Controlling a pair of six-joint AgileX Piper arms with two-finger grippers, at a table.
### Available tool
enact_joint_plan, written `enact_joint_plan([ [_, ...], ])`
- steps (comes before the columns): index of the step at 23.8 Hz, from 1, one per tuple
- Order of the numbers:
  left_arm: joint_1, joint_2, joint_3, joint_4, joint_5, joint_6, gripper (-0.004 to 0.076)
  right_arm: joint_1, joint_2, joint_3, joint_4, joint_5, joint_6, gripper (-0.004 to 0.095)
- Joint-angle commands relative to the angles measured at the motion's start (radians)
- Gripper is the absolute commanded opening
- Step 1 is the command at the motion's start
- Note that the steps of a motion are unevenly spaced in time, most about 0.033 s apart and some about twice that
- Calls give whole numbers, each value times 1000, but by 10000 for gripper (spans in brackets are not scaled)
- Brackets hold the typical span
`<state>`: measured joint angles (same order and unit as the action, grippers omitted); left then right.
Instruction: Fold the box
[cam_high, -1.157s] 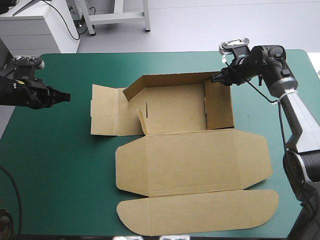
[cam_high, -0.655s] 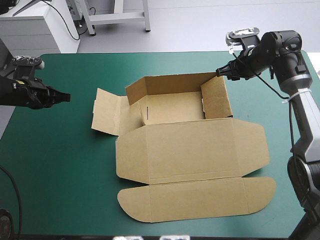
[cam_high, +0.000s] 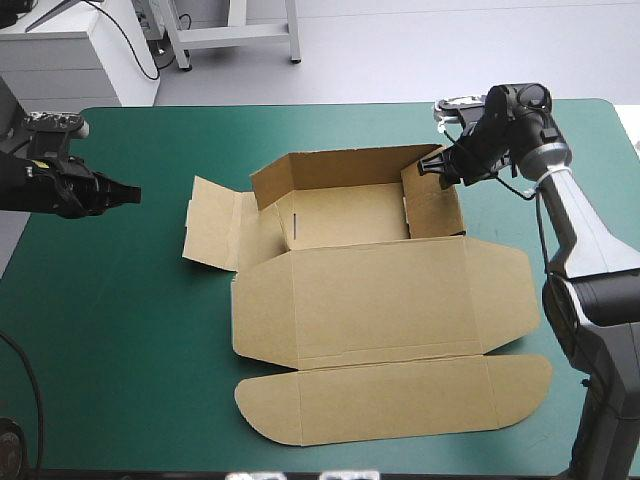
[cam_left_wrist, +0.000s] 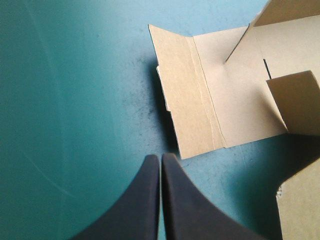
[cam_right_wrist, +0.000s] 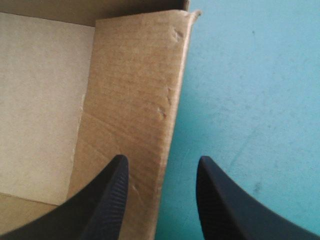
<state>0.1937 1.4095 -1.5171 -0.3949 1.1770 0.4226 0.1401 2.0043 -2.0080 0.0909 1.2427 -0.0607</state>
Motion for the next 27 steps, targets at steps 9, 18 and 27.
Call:
enact_joint_plan([
  [9,-4,-32,-25,-127,-34,-4,-8,-3,64,-28,78,7,-74,309],
  [18,-4,-32,-25,-99,-60,-101,-8,-3,35,-28,110,7,-26,-20],
  [27,6,-9,-25,-24,-199,-193,-8,-12,-226,-28,93,7,-8,-20],
])
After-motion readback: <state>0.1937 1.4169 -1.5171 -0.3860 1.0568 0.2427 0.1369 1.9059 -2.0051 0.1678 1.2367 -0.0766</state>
